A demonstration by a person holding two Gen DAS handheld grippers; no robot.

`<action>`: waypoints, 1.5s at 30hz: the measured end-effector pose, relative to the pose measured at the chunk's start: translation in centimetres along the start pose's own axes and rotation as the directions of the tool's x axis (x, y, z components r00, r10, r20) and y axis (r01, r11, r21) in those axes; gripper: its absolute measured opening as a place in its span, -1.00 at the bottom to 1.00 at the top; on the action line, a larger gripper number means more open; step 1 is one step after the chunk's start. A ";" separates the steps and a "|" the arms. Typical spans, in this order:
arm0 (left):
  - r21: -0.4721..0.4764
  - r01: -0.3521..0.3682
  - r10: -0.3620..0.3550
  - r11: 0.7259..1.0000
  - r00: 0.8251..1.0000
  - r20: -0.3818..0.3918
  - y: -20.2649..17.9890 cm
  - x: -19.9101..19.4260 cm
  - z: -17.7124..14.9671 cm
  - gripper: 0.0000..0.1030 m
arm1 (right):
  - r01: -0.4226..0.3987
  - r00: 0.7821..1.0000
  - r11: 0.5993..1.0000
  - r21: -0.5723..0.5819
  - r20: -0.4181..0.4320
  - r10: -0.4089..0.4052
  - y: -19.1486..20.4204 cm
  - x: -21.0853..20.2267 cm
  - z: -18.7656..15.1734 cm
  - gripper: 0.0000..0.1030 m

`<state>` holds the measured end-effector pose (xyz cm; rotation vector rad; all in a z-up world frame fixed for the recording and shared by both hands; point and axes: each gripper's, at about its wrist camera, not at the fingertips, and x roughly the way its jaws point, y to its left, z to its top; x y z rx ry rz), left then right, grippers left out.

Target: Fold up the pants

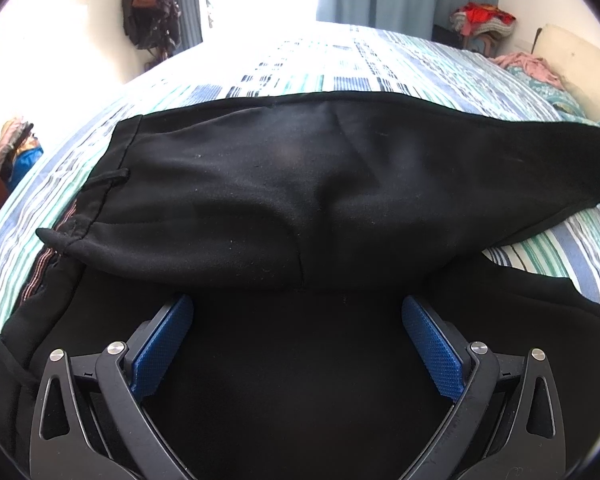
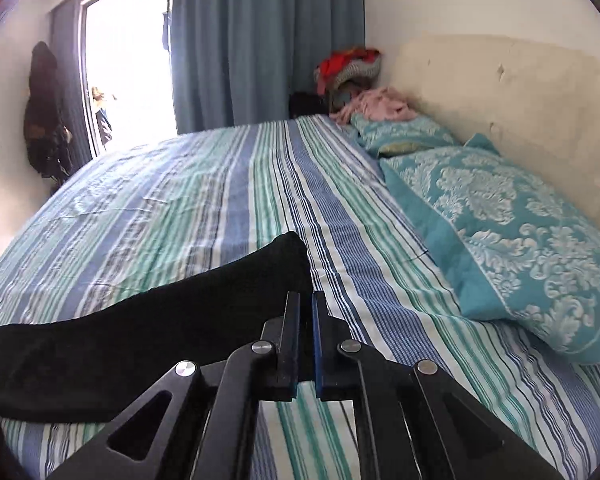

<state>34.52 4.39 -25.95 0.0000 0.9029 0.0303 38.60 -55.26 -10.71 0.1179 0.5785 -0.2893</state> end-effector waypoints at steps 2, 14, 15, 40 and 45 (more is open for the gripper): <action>0.005 -0.008 0.008 1.000 1.000 -0.003 -0.2 0.0 0.1 0.99 | -0.007 0.998 0.999 0.032 0.062 0.005 0.4 -6.2 -2.6 -0.91; 0.008 -0.016 0.016 1.000 1.000 -0.018 -0.2 0.1 0.5 0.99 | 0.307 0.938 0.822 0.480 -0.298 -0.177 -5.5 -18.4 -24.1 -0.53; 0.005 -0.012 0.012 1.000 1.000 -0.019 -0.1 0.1 0.5 0.99 | 0.322 0.939 0.809 0.492 -0.276 -0.206 -6.2 -19.4 -24.0 0.00; 0.005 0.220 -0.218 0.975 0.967 -0.129 -3.6 -5.4 5.2 0.96 | -0.031 0.965 0.466 0.884 -0.096 0.245 -2.1 -12.7 -27.1 -0.89; -0.317 0.370 -0.429 0.873 0.892 -0.140 -2.5 -0.4 13.4 0.97 | -0.150 0.969 0.586 0.796 0.001 0.246 -2.1 -16.0 -23.3 -0.90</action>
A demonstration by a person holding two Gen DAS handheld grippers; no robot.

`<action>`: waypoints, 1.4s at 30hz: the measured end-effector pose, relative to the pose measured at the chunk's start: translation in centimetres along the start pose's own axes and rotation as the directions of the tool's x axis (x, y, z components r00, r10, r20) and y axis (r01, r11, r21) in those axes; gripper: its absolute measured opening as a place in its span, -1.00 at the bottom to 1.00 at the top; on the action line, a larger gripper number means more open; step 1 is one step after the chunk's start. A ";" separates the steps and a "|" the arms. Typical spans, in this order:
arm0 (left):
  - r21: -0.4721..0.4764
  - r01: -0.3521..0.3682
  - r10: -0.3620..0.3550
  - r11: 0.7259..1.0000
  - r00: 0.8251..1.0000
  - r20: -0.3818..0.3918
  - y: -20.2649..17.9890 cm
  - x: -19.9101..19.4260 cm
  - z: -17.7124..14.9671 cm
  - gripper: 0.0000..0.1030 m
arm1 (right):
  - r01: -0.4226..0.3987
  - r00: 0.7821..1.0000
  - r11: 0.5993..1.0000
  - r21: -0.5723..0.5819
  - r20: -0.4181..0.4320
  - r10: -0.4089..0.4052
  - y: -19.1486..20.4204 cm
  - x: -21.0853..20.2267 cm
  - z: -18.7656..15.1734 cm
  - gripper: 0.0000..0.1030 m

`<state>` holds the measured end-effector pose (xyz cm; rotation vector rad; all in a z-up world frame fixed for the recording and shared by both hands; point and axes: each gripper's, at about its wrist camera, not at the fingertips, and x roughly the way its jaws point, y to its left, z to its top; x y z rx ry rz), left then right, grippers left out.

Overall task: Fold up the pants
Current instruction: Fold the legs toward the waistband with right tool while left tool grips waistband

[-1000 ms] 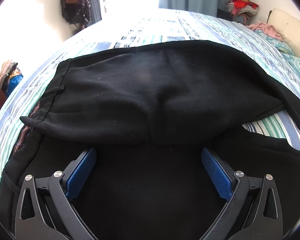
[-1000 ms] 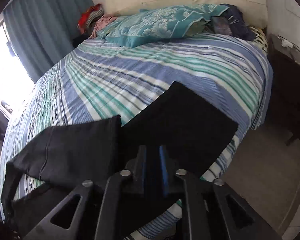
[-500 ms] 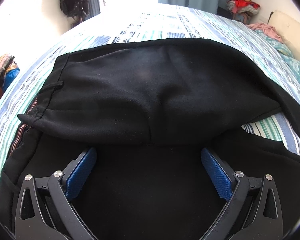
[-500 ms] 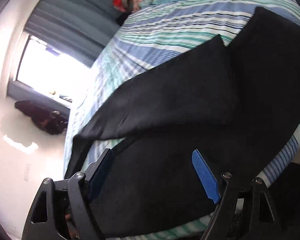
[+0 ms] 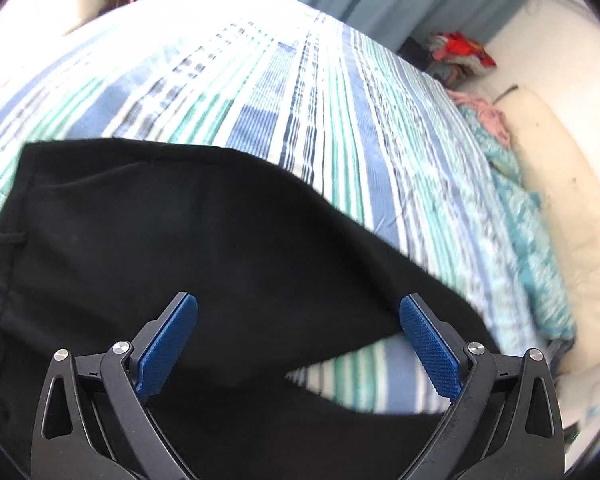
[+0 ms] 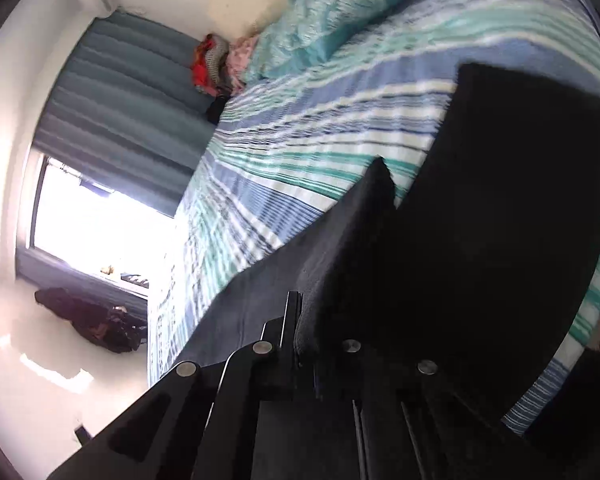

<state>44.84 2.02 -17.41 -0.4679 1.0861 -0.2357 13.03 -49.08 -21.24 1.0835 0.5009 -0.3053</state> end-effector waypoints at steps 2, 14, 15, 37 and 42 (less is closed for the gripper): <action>-0.091 0.012 -0.018 0.996 0.998 -0.065 0.6 3.3 2.8 0.95 | -0.051 0.998 0.996 -0.078 0.020 0.053 2.2 -1.6 0.7 -0.90; -0.306 0.032 -0.051 0.951 0.997 -0.054 3.2 6.6 4.8 -0.88 | -0.252 0.965 0.948 -0.196 0.024 0.262 7.4 -9.7 3.1 -0.90; -0.284 0.040 -0.052 0.958 0.998 -0.034 2.9 5.4 4.4 -0.88 | -0.242 0.968 0.950 -0.195 0.010 0.249 7.1 -9.6 3.3 -0.90; 0.027 -0.102 0.104 0.994 0.987 -0.122 0.9 -7.2 -22.4 -0.90 | 0.362 0.865 0.871 -0.332 -0.230 -0.447 -9.5 -3.4 8.0 -0.90; 0.043 -0.106 0.110 0.993 0.987 -0.116 0.3 -7.2 -22.6 -0.89 | 0.403 0.826 0.795 -0.453 -0.195 -0.529 -8.7 -2.4 7.9 -0.90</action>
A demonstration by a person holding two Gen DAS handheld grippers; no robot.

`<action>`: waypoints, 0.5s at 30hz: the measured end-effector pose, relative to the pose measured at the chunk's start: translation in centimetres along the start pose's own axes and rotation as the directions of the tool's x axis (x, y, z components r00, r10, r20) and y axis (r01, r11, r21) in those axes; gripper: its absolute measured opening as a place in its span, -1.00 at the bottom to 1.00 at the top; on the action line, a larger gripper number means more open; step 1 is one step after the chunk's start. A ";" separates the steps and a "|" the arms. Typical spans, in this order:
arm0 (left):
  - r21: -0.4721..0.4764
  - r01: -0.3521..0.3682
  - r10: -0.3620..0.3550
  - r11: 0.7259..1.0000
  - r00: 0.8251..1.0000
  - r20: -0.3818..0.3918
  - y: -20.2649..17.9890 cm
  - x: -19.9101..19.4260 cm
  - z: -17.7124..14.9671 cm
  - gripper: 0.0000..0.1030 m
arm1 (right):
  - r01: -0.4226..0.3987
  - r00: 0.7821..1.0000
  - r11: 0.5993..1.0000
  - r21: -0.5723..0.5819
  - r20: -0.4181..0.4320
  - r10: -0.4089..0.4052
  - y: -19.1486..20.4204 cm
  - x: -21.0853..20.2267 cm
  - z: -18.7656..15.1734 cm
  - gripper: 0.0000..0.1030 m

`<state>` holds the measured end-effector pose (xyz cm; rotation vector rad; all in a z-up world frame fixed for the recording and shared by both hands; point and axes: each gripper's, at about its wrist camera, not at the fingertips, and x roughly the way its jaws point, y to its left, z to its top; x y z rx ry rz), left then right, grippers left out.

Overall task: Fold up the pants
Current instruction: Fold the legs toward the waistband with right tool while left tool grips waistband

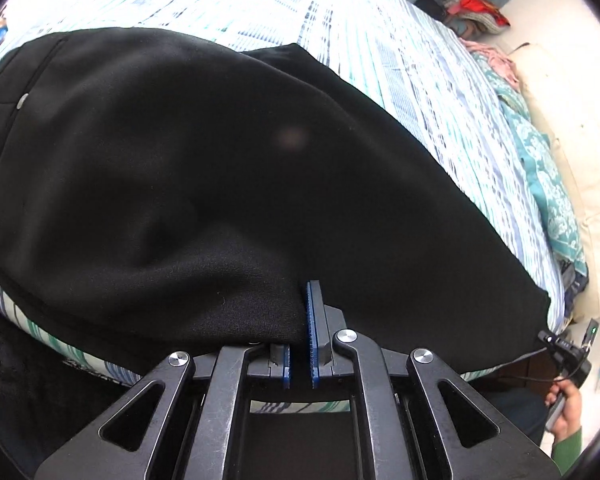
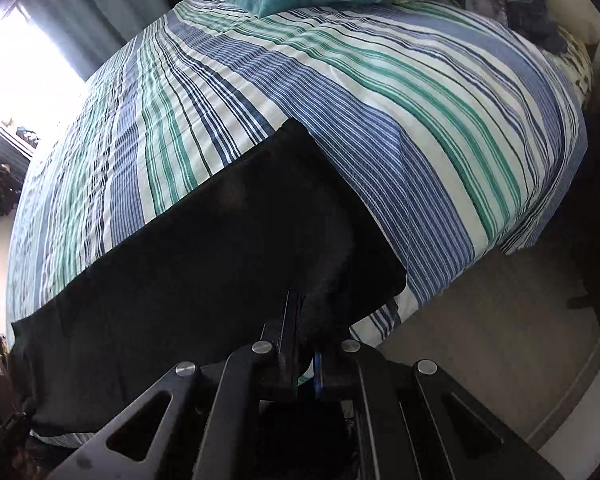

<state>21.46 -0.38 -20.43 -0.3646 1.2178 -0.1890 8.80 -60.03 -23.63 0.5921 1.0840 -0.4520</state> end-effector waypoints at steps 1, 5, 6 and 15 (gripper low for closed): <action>0.004 0.000 0.000 1.000 1.000 0.006 -0.1 -0.1 -0.1 -0.89 | 0.020 1.000 0.999 -0.025 0.021 -0.020 0.5 -0.3 0.2 -0.90; 0.037 -0.020 0.019 0.999 1.000 0.023 -0.9 0.1 -0.8 -0.86 | 0.092 0.988 0.985 -0.145 0.135 -0.072 2.0 -1.6 0.5 -0.90; 0.055 -0.032 0.031 0.998 0.999 0.024 -1.2 0.4 -1.1 -0.85 | 0.117 0.985 0.977 -0.176 0.145 -0.092 2.3 -1.4 0.5 -0.90; 0.091 -0.058 0.056 0.994 0.998 0.026 -2.2 0.2 -1.8 -0.92 | 0.182 0.981 0.959 -0.219 0.104 -0.163 2.1 0.6 0.2 -0.88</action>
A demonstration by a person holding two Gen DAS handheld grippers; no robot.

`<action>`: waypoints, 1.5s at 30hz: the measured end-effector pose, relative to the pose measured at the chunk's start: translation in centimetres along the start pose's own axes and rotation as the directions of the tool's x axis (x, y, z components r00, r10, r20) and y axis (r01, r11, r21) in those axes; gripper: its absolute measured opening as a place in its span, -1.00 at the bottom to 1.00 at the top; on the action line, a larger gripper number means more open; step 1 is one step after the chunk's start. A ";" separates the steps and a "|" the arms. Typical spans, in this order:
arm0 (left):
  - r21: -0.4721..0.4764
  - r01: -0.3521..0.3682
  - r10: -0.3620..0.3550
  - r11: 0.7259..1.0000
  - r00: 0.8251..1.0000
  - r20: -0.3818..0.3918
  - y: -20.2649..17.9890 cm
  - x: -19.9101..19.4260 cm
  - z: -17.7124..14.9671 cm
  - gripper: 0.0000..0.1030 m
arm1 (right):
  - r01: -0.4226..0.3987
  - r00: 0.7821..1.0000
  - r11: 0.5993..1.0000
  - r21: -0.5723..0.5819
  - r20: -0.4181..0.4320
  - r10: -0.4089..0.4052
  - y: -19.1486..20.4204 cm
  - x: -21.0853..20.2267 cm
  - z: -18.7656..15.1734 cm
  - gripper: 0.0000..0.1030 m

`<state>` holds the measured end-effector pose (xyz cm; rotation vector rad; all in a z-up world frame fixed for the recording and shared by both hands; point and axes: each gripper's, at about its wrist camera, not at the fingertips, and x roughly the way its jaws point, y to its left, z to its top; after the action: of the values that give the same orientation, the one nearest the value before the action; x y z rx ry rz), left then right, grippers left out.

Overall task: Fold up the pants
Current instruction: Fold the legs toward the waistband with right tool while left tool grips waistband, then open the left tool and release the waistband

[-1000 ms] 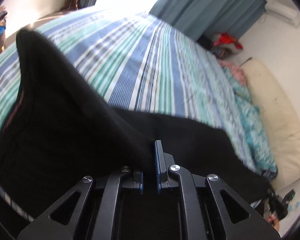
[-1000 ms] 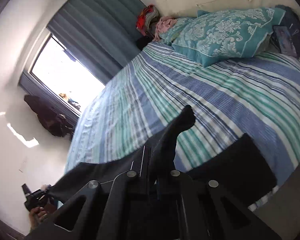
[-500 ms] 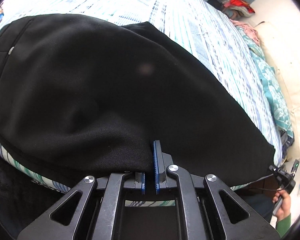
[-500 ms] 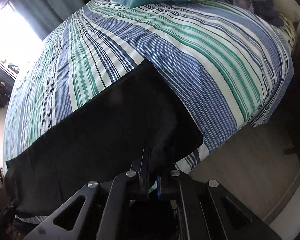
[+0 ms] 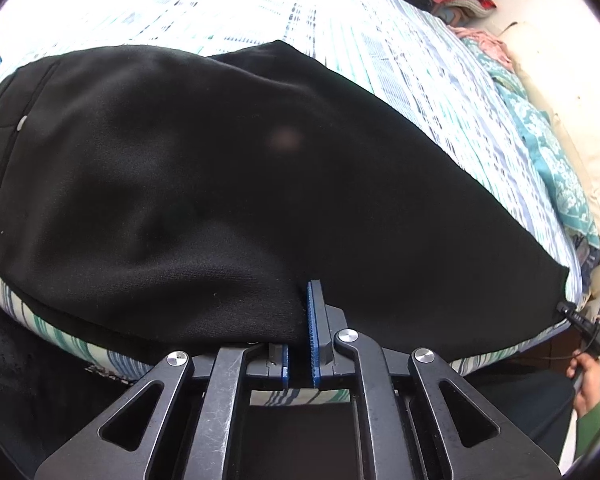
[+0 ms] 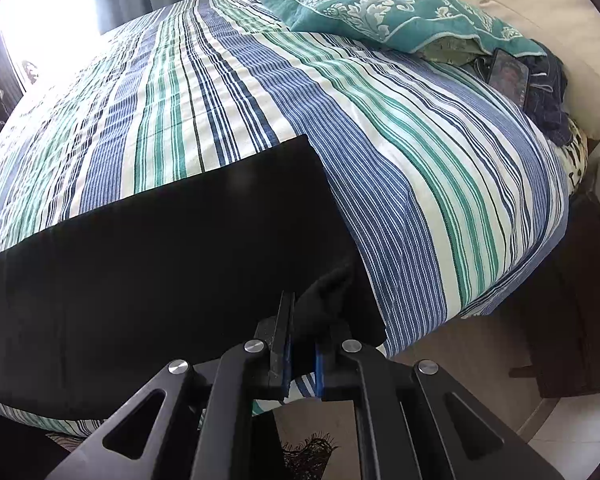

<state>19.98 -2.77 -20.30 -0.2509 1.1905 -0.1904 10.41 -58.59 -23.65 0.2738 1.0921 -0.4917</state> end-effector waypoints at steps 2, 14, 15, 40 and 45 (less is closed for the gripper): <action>0.009 -0.010 0.010 1.000 1.000 -0.006 -0.2 -0.2 -0.7 -0.93 | 0.016 1.000 1.000 -0.012 0.007 -0.016 0.2 -0.1 -0.2 -0.88; 0.039 -0.006 0.010 0.999 0.995 -0.103 -0.1 -0.3 -0.1 -0.55 | 0.110 0.993 0.993 -0.044 0.039 -0.108 1.3 -0.4 -0.4 -0.36; 0.036 -0.009 0.013 0.999 0.992 -0.128 0.1 -0.7 -0.3 -0.36 | 0.117 0.992 0.993 -0.027 0.046 -0.115 1.0 -0.6 -0.4 0.20; 0.056 -0.138 0.139 0.989 0.990 -0.002 7.2 -3.9 2.9 -0.40 | -0.350 0.919 0.929 -0.122 0.149 0.365 25.1 -7.1 -5.0 0.78; 0.092 -0.118 0.103 0.989 0.983 0.155 6.9 -5.1 6.8 0.37 | -0.293 0.950 0.930 -0.223 0.040 0.309 28.6 -3.9 -8.1 1.00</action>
<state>24.52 5.86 -15.37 -0.1079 1.0393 -0.1316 17.27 -29.40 -24.48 0.2254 0.9988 -0.1058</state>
